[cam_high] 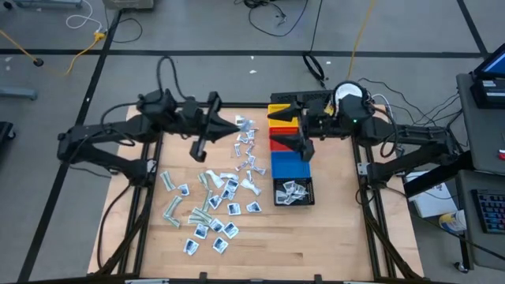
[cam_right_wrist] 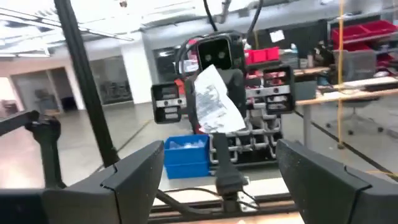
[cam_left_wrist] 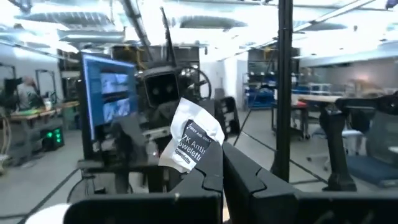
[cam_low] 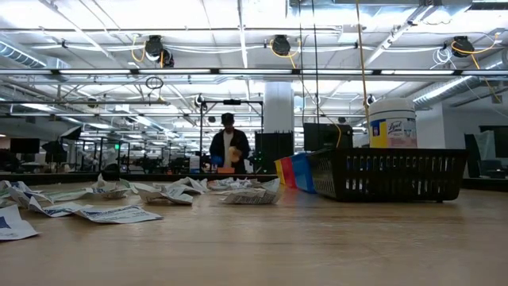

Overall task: Pick & Place First Aid Supplies
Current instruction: Put the black towelette pack into the black bin

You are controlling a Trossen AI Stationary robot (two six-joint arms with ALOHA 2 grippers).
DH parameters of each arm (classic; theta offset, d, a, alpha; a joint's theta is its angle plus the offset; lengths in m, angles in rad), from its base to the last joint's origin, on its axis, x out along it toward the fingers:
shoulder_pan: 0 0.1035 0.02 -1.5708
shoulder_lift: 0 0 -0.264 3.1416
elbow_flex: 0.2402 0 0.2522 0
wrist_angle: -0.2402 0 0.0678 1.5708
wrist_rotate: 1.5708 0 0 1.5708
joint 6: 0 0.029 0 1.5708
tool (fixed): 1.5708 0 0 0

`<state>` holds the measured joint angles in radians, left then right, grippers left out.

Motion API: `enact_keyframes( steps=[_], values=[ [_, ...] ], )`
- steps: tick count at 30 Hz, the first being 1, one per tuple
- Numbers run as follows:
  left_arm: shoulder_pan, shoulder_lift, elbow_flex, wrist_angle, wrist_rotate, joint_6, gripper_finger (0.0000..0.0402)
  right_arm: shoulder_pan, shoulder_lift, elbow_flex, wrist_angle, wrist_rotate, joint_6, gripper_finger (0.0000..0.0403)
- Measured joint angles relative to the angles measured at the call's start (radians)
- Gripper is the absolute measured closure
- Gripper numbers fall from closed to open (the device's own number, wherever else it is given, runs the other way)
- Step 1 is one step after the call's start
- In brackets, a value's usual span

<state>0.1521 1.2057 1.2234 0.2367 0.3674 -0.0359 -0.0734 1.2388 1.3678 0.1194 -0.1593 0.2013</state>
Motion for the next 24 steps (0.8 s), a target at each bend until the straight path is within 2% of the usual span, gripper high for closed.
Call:
enact_keyframes(
  steps=[8,15,19,24],
  values=[
    [-0.013,0.145,0.159,-0.032,0.090,0.015,0.0401,0.010,-0.001,0.000,0.048,-0.040,0.050,0.0101],
    [-0.025,0.206,0.213,-0.033,0.114,0.024,0.0402,0.010,-0.002,0.000,0.048,-0.074,0.080,0.0110],
    [-0.025,0.211,0.213,-0.033,0.107,0.018,0.0402,0.009,-0.002,0.000,0.048,-0.104,0.113,0.0156],
    [-0.025,0.211,0.213,-0.029,0.096,0.015,0.0402,0.010,-0.002,0.000,0.047,-0.107,0.113,0.0268]
  ],
)
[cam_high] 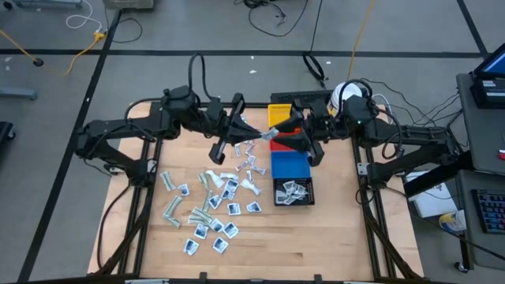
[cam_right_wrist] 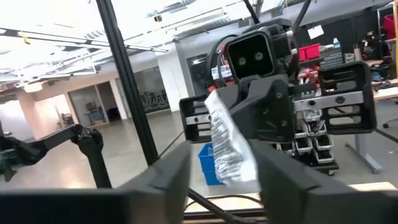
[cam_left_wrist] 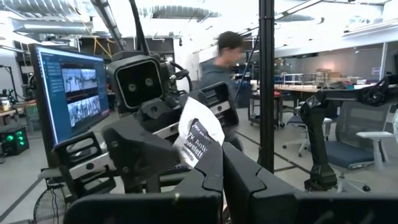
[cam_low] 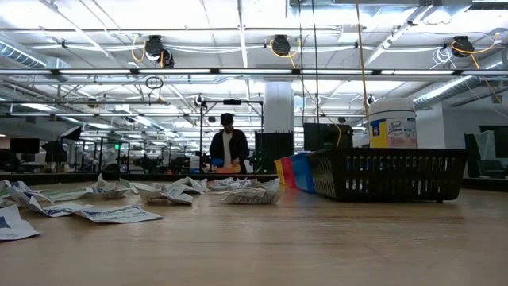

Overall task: Pick & Place First Aid Supplies
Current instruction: Put the black towelette pack into the black bin

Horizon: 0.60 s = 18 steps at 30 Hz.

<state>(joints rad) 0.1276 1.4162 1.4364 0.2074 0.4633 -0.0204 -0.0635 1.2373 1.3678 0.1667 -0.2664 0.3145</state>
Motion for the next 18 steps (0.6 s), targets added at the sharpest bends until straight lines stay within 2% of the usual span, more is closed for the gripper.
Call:
enact_keyframes(
  steps=[4,5,10,13,15,18],
  values=[
    [-0.001,0.000,0.000,0.007,-0.018,0.000,0.0402,-0.002,0.000,0.000,-0.003,0.001,-0.004,0.0371],
    [-0.001,0.000,0.000,0.007,-0.023,-0.001,0.0401,-0.003,0.000,0.000,-0.003,0.001,-0.013,0.0386],
    [0.001,0.000,0.000,0.003,-0.038,-0.078,0.0391,-0.003,-0.002,0.000,-0.033,0.000,-0.029,0.0399],
    [0.020,-0.008,0.000,-0.010,-0.020,-0.238,0.0372,-0.003,-0.009,0.000,-0.088,0.000,-0.048,0.0400],
    [0.043,-0.026,0.000,-0.033,0.031,-0.321,0.0350,-0.001,-0.016,0.008,-0.170,-0.001,-0.062,0.0401],
    [0.064,-0.051,0.001,-0.087,0.083,-0.375,0.0312,0.014,-0.011,0.075,-0.389,0.007,-0.090,0.0401]
  ],
)
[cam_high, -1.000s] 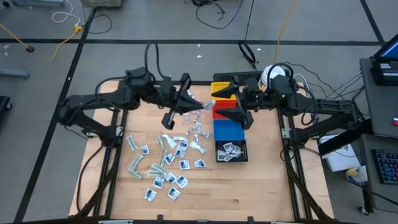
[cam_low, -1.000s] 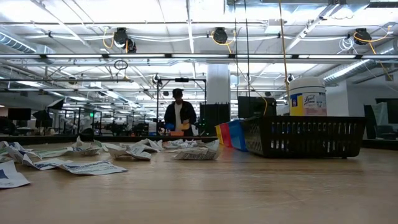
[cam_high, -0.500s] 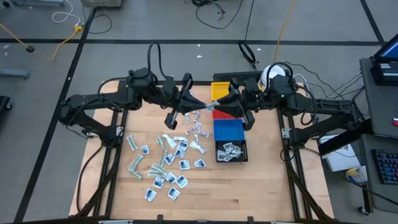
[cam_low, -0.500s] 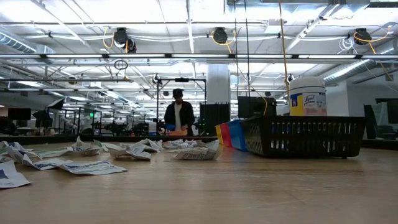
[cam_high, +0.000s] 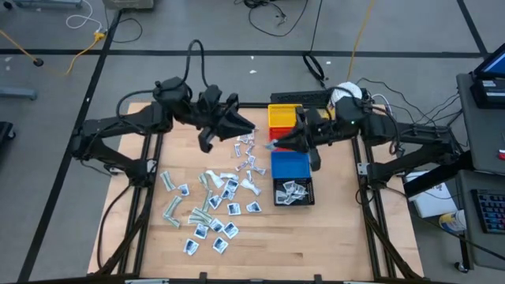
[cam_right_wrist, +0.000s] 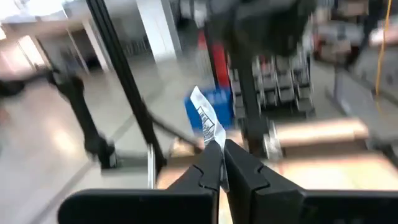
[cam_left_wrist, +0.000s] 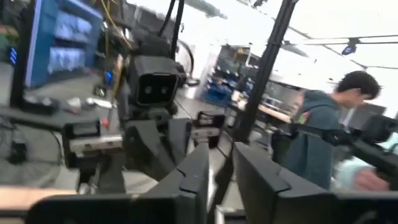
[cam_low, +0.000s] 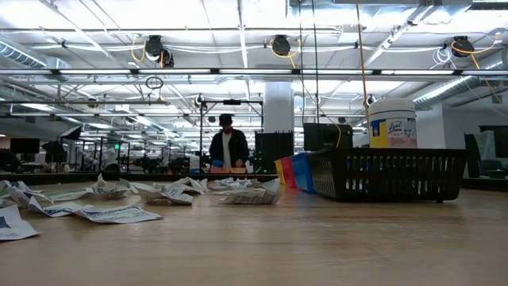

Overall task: Pick & Place First Aid Supplies
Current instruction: Put the black towelette pack into the black bin

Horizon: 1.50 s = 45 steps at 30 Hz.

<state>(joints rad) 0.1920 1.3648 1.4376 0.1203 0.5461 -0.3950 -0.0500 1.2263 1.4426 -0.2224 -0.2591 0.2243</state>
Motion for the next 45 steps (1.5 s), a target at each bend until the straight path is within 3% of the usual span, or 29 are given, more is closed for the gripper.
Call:
enact_keyframes(
  steps=[9,20,25,31,40,45],
  values=[
    [0.040,-0.039,0.000,-0.069,0.011,-0.070,0.0234,0.040,0.083,0.135,-0.521,0.025,0.015,0.0402],
    [0.073,-0.056,-0.001,-0.085,0.023,-0.117,0.0222,0.124,0.158,0.150,-0.858,0.027,0.108,0.0402],
    [0.073,-0.056,-0.001,-0.103,0.030,-0.116,0.0222,0.184,0.161,0.047,-0.792,0.139,0.103,0.0403],
    [0.073,-0.056,-0.001,-0.103,0.033,-0.116,0.0222,0.224,0.162,-0.170,-0.635,0.258,0.107,0.0403],
    [0.073,-0.056,-0.001,-0.121,0.033,-0.112,0.0222,0.225,0.162,-0.497,-0.285,0.285,0.115,0.0402],
    [0.073,-0.055,-0.001,-0.155,0.033,-0.112,0.0222,0.225,0.162,-0.570,-0.210,0.286,0.103,0.0394]
  ],
)
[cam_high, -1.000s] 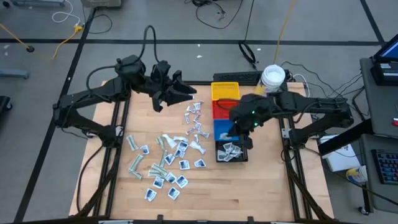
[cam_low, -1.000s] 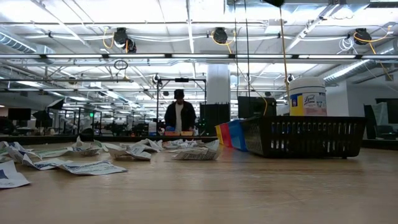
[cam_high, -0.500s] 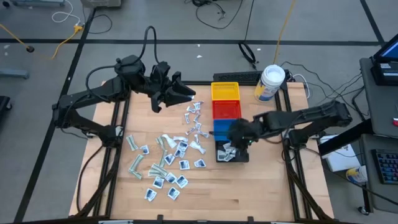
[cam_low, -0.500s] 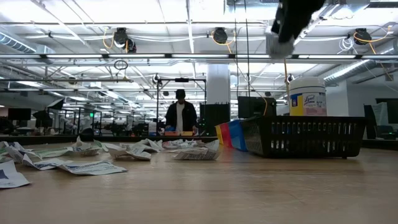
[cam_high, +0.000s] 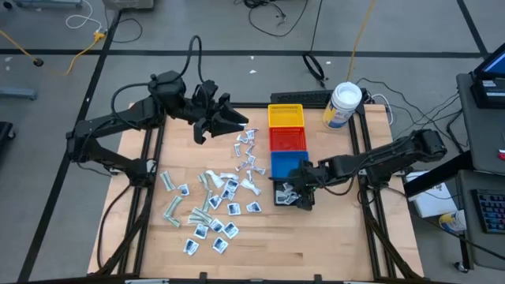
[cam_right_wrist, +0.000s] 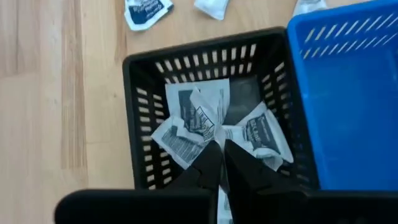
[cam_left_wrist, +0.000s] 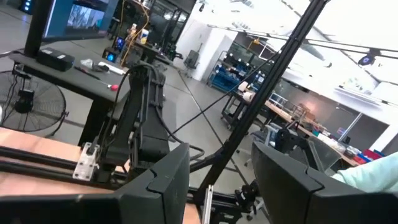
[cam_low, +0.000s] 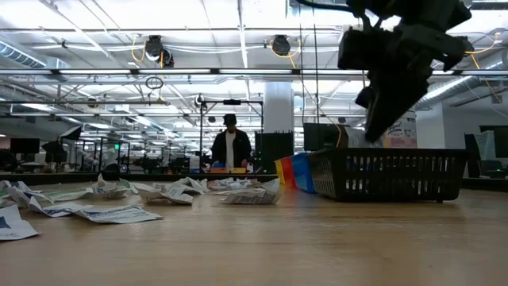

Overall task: Pick & Place First Aid Supplies
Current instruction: Put the black towelette pack into the black bin

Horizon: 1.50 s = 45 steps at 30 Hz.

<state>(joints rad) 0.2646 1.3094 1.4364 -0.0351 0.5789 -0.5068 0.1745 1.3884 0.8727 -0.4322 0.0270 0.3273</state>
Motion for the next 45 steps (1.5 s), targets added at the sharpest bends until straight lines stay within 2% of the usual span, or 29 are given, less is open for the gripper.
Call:
enact_keyframes(
  steps=[4,6,12,16,19,23,31,39,45],
  values=[
    [0.000,0.000,0.000,0.000,0.000,0.004,0.0222,0.000,-0.001,0.009,-0.001,0.045,-0.007,0.0379],
    [0.000,0.000,0.000,0.000,0.000,0.004,0.0222,-0.001,-0.001,0.010,-0.006,0.021,-0.012,0.0361],
    [0.000,0.000,0.000,0.000,0.000,0.006,0.0222,0.000,-0.010,0.011,0.004,0.000,-0.034,0.0265],
    [0.000,0.000,0.000,0.000,0.000,0.006,0.0222,-0.011,-0.040,0.011,0.097,-0.001,-0.033,0.0207],
    [0.000,0.000,0.000,0.000,0.000,0.005,0.0222,-0.020,-0.082,0.030,0.231,0.003,-0.008,0.0184],
    [0.000,0.000,0.000,-0.001,-0.001,0.004,0.0222,-0.048,-0.116,0.106,0.322,0.004,0.031,0.0185],
    [0.000,0.000,0.000,-0.001,-0.004,0.004,0.0222,-0.107,-0.109,0.357,0.326,0.003,-0.031,0.0222],
    [0.000,0.000,0.000,-0.043,-0.008,-0.011,0.0222,-0.172,-0.109,0.523,0.319,0.003,-0.081,0.0229],
    [0.038,0.000,0.006,-0.196,-0.136,-0.144,0.0222,-0.199,-0.109,0.554,0.317,0.003,-0.108,0.0229]
  ],
)
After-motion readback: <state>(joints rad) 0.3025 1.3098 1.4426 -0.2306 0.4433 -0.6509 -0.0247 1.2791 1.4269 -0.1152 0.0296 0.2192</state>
